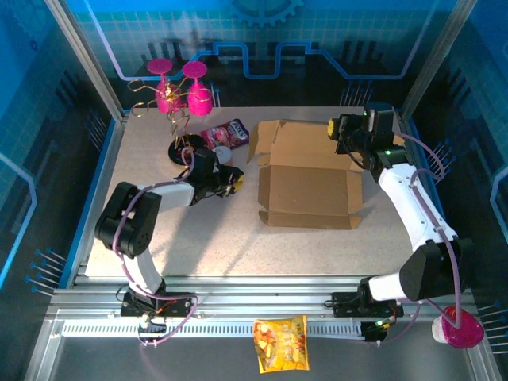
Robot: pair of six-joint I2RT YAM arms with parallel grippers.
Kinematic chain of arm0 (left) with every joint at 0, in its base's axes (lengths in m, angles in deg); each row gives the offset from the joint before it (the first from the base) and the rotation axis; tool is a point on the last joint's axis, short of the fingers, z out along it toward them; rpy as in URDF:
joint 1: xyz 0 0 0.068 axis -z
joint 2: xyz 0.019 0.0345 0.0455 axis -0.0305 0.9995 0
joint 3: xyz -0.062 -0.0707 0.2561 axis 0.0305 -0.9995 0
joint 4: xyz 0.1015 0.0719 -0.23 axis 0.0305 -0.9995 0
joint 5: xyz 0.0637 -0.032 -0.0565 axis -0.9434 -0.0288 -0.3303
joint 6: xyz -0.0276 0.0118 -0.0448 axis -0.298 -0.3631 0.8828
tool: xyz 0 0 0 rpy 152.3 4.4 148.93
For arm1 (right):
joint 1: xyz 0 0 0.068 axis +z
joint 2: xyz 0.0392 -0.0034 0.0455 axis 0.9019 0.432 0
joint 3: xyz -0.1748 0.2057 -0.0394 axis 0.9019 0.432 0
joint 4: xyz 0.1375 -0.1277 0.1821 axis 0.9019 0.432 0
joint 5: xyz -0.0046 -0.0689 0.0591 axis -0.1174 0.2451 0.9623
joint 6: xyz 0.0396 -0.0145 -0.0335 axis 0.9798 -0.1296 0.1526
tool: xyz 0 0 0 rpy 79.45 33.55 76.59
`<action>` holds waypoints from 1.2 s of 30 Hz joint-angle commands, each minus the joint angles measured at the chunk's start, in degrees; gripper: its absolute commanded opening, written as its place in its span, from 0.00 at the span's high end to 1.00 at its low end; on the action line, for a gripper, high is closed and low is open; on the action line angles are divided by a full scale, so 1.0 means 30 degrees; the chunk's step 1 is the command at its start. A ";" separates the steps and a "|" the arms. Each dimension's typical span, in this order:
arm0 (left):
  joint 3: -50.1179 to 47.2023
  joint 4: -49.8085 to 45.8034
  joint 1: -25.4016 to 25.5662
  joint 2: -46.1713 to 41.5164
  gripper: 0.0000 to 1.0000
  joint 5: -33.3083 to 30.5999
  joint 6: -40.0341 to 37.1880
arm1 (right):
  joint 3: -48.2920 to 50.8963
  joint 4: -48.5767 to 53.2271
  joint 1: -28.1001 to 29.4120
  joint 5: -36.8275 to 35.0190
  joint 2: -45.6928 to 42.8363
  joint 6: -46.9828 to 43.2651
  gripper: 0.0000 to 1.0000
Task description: Fold the paper box
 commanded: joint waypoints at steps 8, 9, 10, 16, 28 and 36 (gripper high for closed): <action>0.1758 0.6263 0.0828 0.2684 0.59 0.0887 0.1638 | -0.0486 0.0737 -0.0408 0.0503 -0.0516 0.0497 1.00; 0.1945 0.6405 0.0989 0.2804 0.58 0.0905 0.1645 | -0.0456 0.0699 -0.0419 0.0455 -0.0479 0.0492 1.00; 0.2053 0.6413 0.1106 0.2855 0.58 0.0920 0.1646 | -0.0403 0.0591 -0.0433 0.0452 -0.0435 0.0520 1.00; 0.1445 0.7368 0.1929 0.2478 0.59 0.0627 0.1888 | 0.0001 -0.0033 -0.0422 0.0381 -0.0017 0.0789 1.00; 0.2564 -0.0259 0.3205 0.1226 0.57 -0.1334 -0.2793 | 0.0815 -0.1067 0.0125 0.0253 0.0533 0.1073 1.00; 0.2422 -0.5180 0.3307 -0.0100 0.49 -0.3069 -0.6234 | 0.2058 -0.4246 0.0525 -0.0575 0.2012 -0.1637 1.00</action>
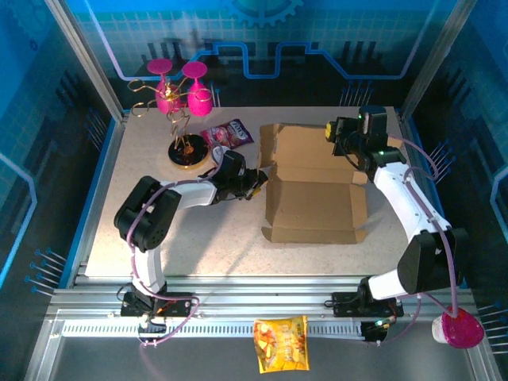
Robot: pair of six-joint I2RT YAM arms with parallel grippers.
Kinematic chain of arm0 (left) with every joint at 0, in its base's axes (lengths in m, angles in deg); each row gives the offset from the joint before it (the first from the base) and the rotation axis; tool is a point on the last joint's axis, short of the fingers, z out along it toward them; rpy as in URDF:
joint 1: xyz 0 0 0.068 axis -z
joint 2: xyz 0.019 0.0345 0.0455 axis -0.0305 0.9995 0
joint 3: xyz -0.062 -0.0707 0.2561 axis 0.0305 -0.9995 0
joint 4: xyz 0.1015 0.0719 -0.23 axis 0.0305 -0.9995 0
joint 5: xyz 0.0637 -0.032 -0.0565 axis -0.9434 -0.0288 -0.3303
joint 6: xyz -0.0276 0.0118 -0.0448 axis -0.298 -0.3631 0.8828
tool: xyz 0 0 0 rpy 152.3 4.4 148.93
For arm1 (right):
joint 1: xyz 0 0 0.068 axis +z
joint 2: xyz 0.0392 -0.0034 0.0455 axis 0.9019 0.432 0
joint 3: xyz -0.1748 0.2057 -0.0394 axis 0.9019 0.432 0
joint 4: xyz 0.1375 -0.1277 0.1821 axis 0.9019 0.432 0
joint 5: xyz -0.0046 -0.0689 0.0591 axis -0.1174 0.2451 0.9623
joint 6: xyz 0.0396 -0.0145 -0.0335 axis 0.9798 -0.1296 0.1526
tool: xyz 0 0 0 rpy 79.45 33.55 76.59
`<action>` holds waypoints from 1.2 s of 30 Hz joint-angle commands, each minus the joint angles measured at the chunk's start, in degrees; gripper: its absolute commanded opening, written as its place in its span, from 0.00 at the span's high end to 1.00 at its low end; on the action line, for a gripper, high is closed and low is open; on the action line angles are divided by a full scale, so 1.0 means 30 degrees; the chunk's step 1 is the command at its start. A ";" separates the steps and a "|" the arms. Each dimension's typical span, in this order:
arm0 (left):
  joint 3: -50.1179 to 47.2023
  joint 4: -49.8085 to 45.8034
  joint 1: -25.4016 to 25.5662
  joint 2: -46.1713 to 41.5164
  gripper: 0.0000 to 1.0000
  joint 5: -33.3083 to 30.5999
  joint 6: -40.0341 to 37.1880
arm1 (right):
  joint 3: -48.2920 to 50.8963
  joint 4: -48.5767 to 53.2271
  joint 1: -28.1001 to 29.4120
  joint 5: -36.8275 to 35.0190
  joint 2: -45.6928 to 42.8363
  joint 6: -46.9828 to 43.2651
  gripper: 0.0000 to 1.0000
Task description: Fold the paper box
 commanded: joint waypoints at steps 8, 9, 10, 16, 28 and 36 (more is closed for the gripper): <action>-0.3483 -0.5336 -0.0292 -0.6833 0.43 -0.1349 -0.2812 | 0.3039 -1.1386 0.0630 0.0612 0.3554 -0.3205 1.00; -0.3791 -0.5823 -0.0395 -0.7664 0.43 -0.1456 -0.2852 | 0.3094 -1.1770 0.0740 0.0696 0.3677 -0.3322 1.00; -0.3983 -0.6211 -0.0535 -0.8405 0.43 -0.1492 -0.2878 | 0.3116 -1.1830 0.0782 0.0762 0.3687 -0.3522 1.00; -0.3454 -0.8241 -0.2626 -1.1029 0.44 -0.1187 -0.4001 | 0.4372 -1.2884 0.0878 0.1676 0.3833 -0.4114 1.00; 0.3038 -0.9279 -0.4379 -0.4221 0.72 0.0647 -0.9246 | 0.6010 -1.4328 0.0301 0.3264 0.4184 -0.4121 1.00; 0.5134 -0.9582 -0.3409 -0.1689 0.73 0.0608 -1.1365 | 0.6149 -1.4354 -0.0001 0.3892 0.4301 -0.4371 1.00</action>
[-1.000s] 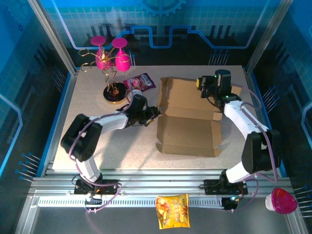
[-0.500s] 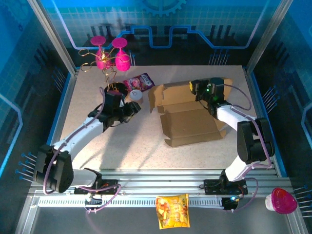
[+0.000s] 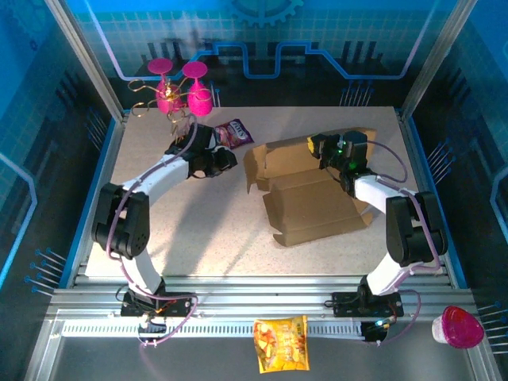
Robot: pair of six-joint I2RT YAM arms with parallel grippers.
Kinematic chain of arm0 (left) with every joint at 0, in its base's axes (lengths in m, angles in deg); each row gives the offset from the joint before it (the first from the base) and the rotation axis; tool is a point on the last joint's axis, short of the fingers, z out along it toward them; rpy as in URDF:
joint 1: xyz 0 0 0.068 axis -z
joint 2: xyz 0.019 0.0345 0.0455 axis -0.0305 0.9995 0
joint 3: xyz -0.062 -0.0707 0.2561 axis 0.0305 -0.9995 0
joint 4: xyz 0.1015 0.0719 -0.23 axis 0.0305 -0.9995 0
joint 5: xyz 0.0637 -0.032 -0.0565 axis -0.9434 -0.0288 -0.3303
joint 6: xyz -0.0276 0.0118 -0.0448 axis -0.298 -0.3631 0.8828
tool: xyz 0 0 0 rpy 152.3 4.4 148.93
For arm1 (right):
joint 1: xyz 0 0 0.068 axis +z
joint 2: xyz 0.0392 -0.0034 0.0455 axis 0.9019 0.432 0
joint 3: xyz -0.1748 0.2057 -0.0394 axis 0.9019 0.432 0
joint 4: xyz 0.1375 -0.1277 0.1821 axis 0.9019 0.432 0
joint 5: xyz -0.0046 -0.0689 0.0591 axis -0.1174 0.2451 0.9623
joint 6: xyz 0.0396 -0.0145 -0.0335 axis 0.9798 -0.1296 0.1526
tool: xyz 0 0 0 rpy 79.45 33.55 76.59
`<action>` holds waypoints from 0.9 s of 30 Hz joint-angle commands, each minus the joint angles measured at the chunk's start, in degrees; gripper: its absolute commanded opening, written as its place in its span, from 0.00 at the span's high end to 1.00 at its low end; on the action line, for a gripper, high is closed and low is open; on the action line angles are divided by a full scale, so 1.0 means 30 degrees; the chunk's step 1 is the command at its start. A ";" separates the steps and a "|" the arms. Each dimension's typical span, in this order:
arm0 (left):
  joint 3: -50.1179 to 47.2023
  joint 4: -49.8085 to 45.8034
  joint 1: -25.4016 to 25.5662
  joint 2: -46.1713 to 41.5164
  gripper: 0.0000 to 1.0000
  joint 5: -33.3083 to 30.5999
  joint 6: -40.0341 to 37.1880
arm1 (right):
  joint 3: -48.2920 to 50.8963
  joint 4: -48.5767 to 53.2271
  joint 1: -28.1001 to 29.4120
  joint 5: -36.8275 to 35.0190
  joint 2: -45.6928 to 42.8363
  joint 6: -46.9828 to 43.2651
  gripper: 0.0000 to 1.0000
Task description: Fold the paper box
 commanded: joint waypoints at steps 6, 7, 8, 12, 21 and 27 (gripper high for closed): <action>0.0766 0.0022 0.1428 0.0936 0.68 0.0708 -0.2075 | 0.0205 -0.1107 -0.0286 0.1021 0.0603 -0.0232 1.00; 0.0736 0.0094 0.1553 0.0915 0.68 0.0697 -0.2184 | 0.0204 -0.1092 -0.0278 0.1051 0.0649 -0.0267 1.00; 0.0650 0.0218 0.1695 0.0856 0.67 0.0700 -0.2330 | 0.0197 -0.1127 -0.0318 0.1110 0.0666 -0.0262 1.00; 0.0225 0.0847 0.2222 0.0466 0.65 0.0656 -0.2793 | 0.0146 -0.1297 -0.0337 0.1264 0.0797 -0.0267 1.00; -0.0889 0.2863 0.3047 -0.0035 0.56 0.0689 -0.3442 | 0.0241 -0.1250 -0.0542 0.1623 0.0682 -0.0262 1.00; -0.1410 0.3805 0.3464 -0.0270 0.52 0.0838 -0.3765 | 0.0171 -0.0904 -0.0733 0.1856 0.0515 -0.0436 1.00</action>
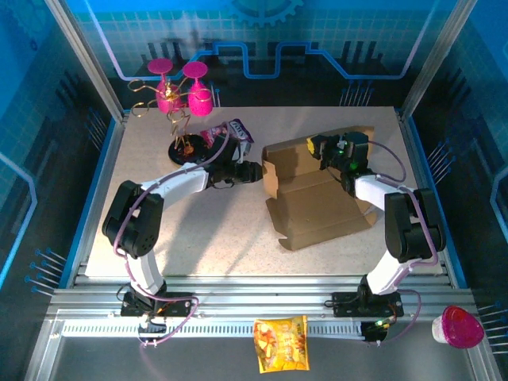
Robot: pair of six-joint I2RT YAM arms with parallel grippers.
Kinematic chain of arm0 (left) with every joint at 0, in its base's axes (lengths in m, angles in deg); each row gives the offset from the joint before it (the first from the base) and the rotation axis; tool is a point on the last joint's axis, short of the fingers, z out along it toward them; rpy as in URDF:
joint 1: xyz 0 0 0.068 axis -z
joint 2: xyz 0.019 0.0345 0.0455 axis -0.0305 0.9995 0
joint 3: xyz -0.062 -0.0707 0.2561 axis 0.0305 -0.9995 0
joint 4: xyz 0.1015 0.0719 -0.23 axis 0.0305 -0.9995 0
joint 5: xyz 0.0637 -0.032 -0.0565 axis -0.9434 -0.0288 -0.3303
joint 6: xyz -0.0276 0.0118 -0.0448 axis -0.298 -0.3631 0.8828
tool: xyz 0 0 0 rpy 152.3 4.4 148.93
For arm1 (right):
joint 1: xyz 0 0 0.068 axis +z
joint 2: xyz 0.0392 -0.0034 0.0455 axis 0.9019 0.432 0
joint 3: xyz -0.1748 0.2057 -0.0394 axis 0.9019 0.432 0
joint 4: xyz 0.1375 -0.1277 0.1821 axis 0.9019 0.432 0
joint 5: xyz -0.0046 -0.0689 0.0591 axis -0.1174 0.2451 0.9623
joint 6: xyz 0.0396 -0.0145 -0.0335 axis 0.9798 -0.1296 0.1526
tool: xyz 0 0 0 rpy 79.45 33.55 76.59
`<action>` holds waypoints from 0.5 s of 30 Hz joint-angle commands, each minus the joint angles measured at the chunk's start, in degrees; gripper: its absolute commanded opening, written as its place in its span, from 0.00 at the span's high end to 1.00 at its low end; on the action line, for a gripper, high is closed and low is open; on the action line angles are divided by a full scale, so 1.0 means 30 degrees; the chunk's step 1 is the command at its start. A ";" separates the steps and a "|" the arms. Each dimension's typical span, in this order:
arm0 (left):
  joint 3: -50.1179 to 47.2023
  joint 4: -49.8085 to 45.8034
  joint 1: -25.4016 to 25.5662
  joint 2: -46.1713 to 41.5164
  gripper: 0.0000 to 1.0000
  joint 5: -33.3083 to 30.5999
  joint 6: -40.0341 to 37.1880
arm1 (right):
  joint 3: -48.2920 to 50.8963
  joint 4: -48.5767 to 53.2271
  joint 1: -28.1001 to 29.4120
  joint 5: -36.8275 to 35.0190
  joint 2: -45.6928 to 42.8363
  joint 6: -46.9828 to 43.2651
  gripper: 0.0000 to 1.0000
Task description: Fold the paper box
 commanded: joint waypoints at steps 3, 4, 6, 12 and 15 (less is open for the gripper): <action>-0.0867 0.1738 0.0555 -0.1200 0.51 0.0509 -0.0997 | 0.0000 0.0000 -0.0460 0.0653 -0.0061 -0.0515 1.00; -0.1092 0.2094 0.0628 -0.1270 0.51 0.0579 -0.1097 | -0.0079 0.0090 -0.0495 0.0701 -0.0083 -0.0559 1.00; -0.1622 0.2869 0.0724 -0.1438 0.50 0.0807 -0.1380 | -0.0180 0.0221 -0.0556 0.0815 -0.0026 -0.0618 1.00; -0.2329 0.3884 0.0832 -0.1459 0.51 0.0666 -0.2071 | -0.0410 0.0451 -0.0645 0.1213 0.0109 -0.0700 1.00; -0.2197 0.3876 0.0828 -0.1238 0.51 0.0407 -0.2488 | -0.0409 0.0571 -0.0655 0.1340 0.0036 -0.0736 1.00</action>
